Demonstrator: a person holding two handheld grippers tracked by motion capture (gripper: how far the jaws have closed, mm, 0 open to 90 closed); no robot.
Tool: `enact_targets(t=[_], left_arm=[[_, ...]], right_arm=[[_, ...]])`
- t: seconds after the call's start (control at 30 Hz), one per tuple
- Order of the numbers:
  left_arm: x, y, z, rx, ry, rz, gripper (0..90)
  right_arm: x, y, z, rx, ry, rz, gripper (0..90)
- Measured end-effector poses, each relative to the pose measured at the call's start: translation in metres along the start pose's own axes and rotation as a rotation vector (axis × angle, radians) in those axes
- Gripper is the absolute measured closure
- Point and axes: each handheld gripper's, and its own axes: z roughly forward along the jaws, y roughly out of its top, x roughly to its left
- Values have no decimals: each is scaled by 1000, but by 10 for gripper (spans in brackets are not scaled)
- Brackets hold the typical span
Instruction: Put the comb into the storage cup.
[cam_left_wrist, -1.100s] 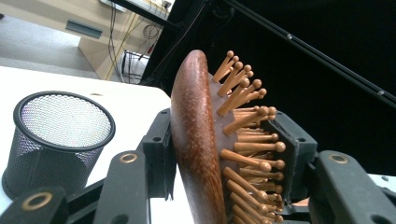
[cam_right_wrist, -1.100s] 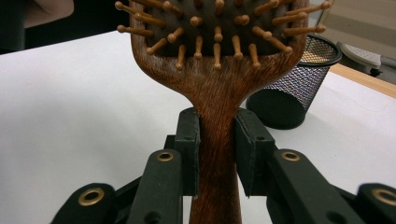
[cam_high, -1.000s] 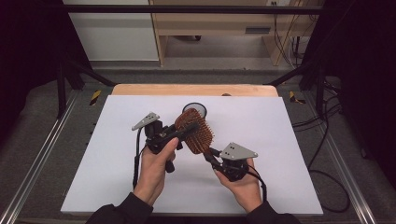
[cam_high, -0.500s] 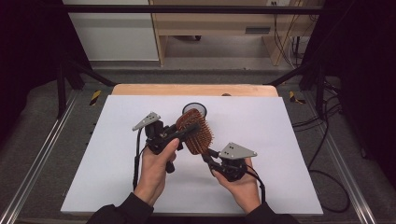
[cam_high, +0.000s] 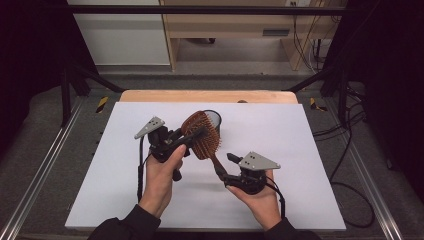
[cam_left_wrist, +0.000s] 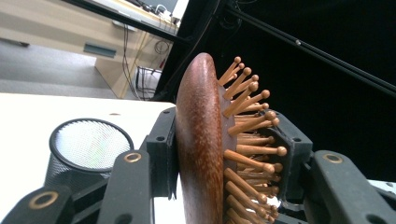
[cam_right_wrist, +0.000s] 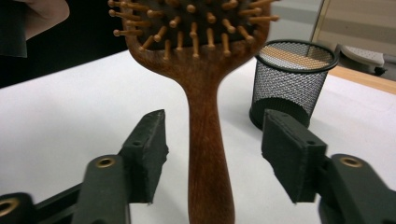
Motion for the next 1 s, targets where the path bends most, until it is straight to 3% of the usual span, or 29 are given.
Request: enact_targets(t=[0.33,0.6,1.0], left_arm=[[-1,4,-2,-3,12,22,517],[-3,4,-1,2,13,42,517],[-3,4,0,2,12,43,515]], right_arm=[[-1,-5,5,-39,-33,-43,224],[-4,-6,6,-30,5,-25,141],[-3,-7,7,-30,3,-18,69]])
